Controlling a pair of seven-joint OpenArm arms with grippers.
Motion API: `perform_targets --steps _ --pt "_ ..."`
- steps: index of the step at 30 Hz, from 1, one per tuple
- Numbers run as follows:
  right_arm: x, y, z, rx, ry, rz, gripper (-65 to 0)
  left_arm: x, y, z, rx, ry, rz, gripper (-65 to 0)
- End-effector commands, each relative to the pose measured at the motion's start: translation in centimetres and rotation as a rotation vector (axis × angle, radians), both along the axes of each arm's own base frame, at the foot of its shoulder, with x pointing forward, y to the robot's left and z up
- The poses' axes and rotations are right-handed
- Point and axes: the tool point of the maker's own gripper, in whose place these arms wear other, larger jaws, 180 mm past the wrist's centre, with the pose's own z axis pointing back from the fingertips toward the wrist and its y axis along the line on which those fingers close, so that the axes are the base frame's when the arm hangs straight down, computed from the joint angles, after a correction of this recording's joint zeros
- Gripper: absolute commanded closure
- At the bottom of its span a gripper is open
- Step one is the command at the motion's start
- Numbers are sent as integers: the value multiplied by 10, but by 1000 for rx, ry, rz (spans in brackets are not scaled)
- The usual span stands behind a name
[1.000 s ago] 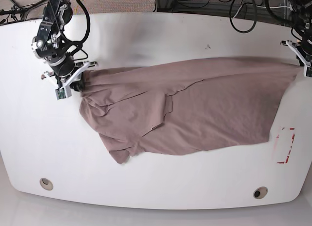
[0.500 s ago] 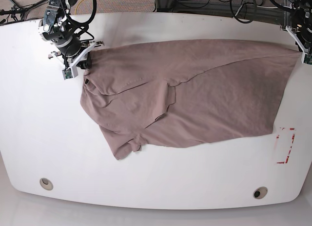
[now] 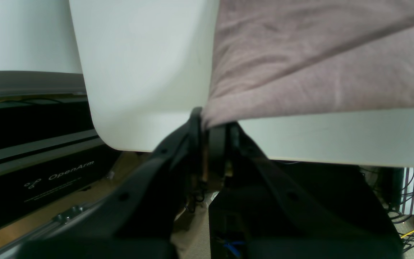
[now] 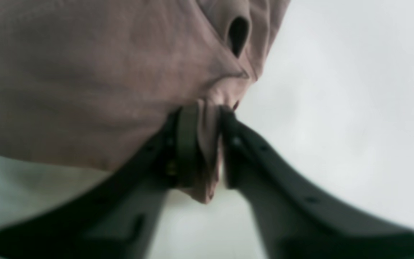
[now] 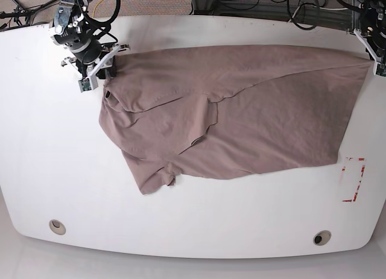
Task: Fold the T-shirt properly
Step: 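Lay the stretched shirt flat on the table with both grippers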
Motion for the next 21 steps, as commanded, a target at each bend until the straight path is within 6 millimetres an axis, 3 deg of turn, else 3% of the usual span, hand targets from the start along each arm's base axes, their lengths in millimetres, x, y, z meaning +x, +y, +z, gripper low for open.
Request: perform_targets --steps 1,5,12,15,21 --pt "7 -2 11 -1 -46 -2 -338 5 3 9 21 -23 -17 0" --pt "12 6 21 54 -81 3 -417 5 2 9 21 -22 -19 0" --pt "25 21 44 144 -158 23 -392 7 1 8 17 -23 -24 0" --pt "43 17 53 131 -202 25 -385 9 -5 4 7 -17 -42 0" --pt "66 5 47 76 -198 8 -385 10 -7 3 3 -15 -48 0"
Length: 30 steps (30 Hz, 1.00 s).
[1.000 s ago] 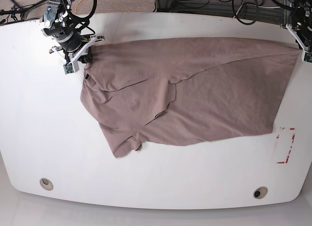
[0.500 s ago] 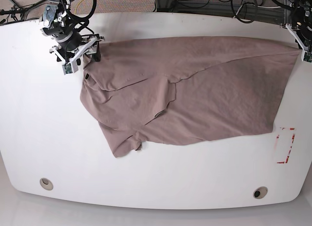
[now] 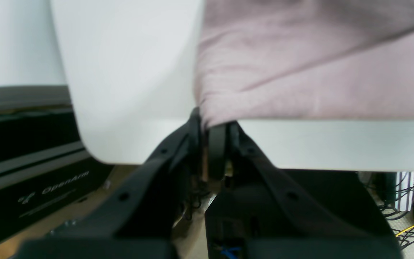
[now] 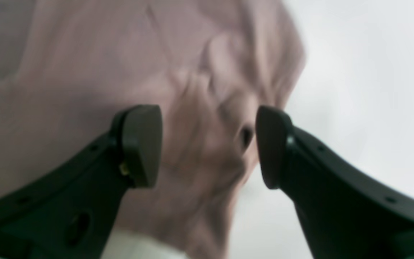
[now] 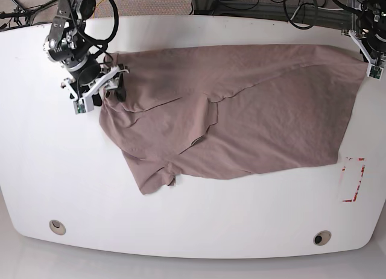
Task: Fold the T-shirt properly
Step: 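Lay the stretched shirt flat on the table with both grippers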
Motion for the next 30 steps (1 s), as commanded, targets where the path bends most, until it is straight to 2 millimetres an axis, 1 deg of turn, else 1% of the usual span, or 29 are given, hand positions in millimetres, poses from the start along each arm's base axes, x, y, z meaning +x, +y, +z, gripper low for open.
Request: perform_targets --steps 1,6,11,15,17,18,19,21,22,23,24,27,30 --pt "19 -8 7 -27 -43 -11 -385 3 6 9 29 -17 -7 0" --pt "25 -16 -7 -34 -8 -29 -385 3 6 9 31 -18 -8 0" --pt "23 -18 -19 -18 28 -38 -385 3 6 10 32 -18 -9 0" --pt "21 -17 -23 -12 39 -40 -376 4 6 10 32 -19 -8 0" --pt "20 -16 -23 -10 40 -39 -339 4 6 10 32 -19 -8 0" --pt "20 -15 -23 -4 40 -39 -282 4 6 10 32 -21 -8 0" --pt "20 -15 -23 -3 40 -37 -258 4 6 10 32 -21 -8 0" --pt "20 -12 -23 -3 40 -29 -135 4 6 10 31 -20 -10 0" --pt "20 -11 -24 -2 40 -26 -106 4 6 10 31 -20 -10 0" --pt "20 -6 -25 -1 44 -10 -27 4 5 10 31 -20 -11 0" --pt "21 -2 -25 -4 45 2 0 5 4 9 28 -19 -15 0" --pt "21 7 -26 5 48 26 -3 9 1 9 23 -23 -25 0" --pt "21 8 -23 3 40 30 0 13 2 11 26 -36 -22 0"
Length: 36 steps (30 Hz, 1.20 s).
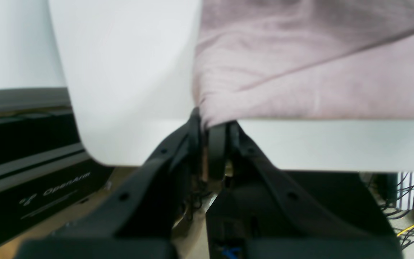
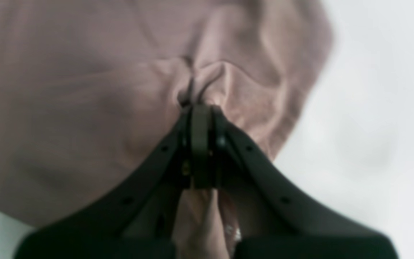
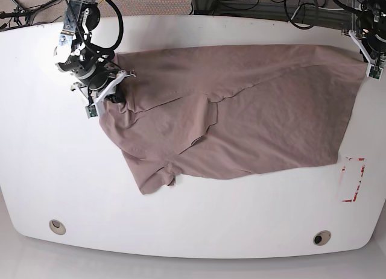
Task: Fold the T-shirt properly
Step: 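Lay the stretched shirt flat on the table with both grippers, then hold the shirt edge with both grippers and adjust the right gripper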
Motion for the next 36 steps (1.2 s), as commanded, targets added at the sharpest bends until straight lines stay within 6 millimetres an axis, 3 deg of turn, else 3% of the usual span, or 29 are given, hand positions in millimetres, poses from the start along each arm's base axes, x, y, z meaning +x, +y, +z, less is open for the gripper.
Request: perform_targets --steps 1,11,17,24,36 --pt "8 -2 18 -9 -65 7 0 9 5 12 25 -38 -9 0" --pt "-10 4 49 -67 -137 37 0 11 5 13 27 -43 -9 0" --pt "-25 -17 45 -86 -109 -13 0 12 7 15 35 -42 -18 0" --pt "-37 -25 41 -104 -89 -29 0 13 7 15 36 -42 -18 0" --pt "-27 -42 36 -109 -82 -78 -24 24 13 26 62 -69 -30 0"
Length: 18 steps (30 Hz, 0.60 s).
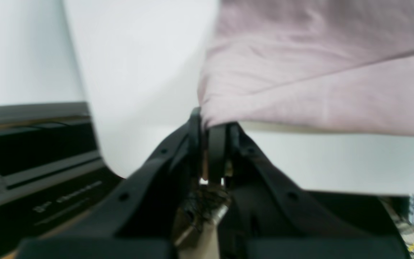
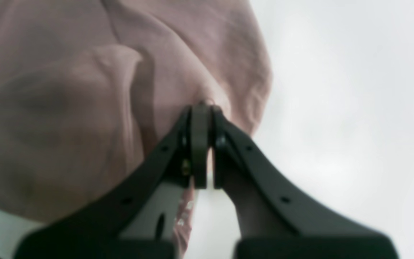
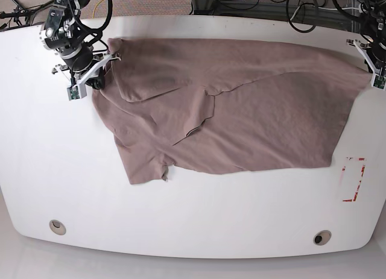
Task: Fold the T-shirt properly
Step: 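Hold the shirt edge with both grippers and adjust the right gripper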
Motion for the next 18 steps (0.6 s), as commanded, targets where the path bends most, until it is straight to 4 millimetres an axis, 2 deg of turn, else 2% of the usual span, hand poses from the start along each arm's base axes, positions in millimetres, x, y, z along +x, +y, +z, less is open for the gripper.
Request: perform_targets --steps 1,5,6,9,11,18 --pt "13 -4 12 -1 -57 -5 -54 4 3 10 23 -22 -13 0" --pt "14 -3 17 1 -72 0 -205 5 4 11 26 -22 -14 0" --pt "15 0 20 1 -79 6 -277 5 4 11 26 -22 -14 0" --pt "16 6 22 9 -87 20 -373 5 5 12 31 -22 -17 0" --pt "17 12 22 15 -89 36 -398 5 5 12 33 -22 -18 0" --pt "17 39 17 46 -76 107 -398 5 5 12 31 -21 -17 0"
